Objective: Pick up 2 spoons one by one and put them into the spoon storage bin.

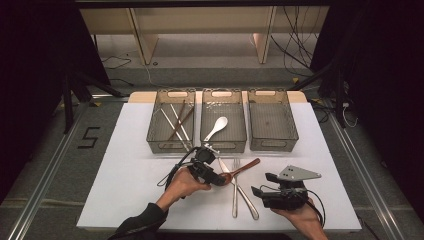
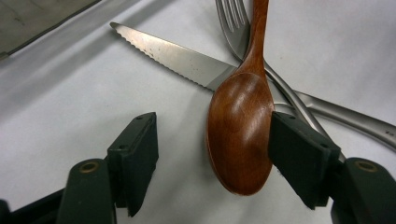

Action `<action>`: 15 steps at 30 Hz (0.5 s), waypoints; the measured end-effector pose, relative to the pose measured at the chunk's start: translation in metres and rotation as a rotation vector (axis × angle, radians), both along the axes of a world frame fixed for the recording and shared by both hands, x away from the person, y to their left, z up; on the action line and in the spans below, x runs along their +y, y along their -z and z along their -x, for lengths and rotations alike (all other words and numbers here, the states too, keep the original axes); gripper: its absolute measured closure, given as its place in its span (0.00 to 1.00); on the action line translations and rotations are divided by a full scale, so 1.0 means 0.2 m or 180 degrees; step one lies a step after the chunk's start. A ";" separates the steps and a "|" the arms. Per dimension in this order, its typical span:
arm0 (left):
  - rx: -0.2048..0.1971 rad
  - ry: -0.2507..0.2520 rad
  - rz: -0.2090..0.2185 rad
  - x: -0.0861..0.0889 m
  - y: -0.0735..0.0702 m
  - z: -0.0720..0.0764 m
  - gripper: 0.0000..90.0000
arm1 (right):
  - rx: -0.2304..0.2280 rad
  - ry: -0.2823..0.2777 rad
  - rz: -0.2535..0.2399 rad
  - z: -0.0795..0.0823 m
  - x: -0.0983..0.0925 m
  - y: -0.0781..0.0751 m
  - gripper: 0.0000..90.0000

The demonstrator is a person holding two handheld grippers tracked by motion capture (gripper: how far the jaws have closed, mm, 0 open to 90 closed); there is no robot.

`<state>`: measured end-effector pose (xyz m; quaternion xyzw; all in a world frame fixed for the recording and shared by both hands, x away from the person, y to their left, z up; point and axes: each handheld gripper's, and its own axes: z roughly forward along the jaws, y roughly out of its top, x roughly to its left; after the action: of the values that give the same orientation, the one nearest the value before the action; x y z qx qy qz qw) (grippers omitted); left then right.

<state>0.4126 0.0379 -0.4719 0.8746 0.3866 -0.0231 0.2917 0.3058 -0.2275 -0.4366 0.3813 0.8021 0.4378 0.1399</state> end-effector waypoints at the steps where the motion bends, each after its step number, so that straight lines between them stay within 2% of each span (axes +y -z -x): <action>1: -0.0025 0.0009 -0.0020 0.00 0.00 0.00 0.38 | -0.0002 0.0000 -0.0001 0.00 0.00 0.00 0.35; 6: -0.0114 0.0104 -0.0112 -0.03 0.00 0.02 0.43 | -0.0001 0.0000 0.0002 0.00 0.00 0.00 0.35; 8: -0.0117 0.0166 -0.0109 -0.04 0.00 0.03 0.45 | 0.0004 0.0004 0.0003 0.00 0.00 0.00 0.35; 11: -0.0254 0.0269 -0.0240 -0.06 0.00 0.06 0.50 | 0.0007 0.0005 0.0010 0.00 0.00 0.00 0.35; 15: -0.0329 0.0400 -0.0319 -0.08 -0.01 0.09 0.54 | 0.0002 0.0005 0.0008 0.00 0.00 0.00 0.35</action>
<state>0.3954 0.0214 -0.4706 0.9106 0.3161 0.0233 0.2652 0.3059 -0.2271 -0.4366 0.3820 0.8024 0.4366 0.1404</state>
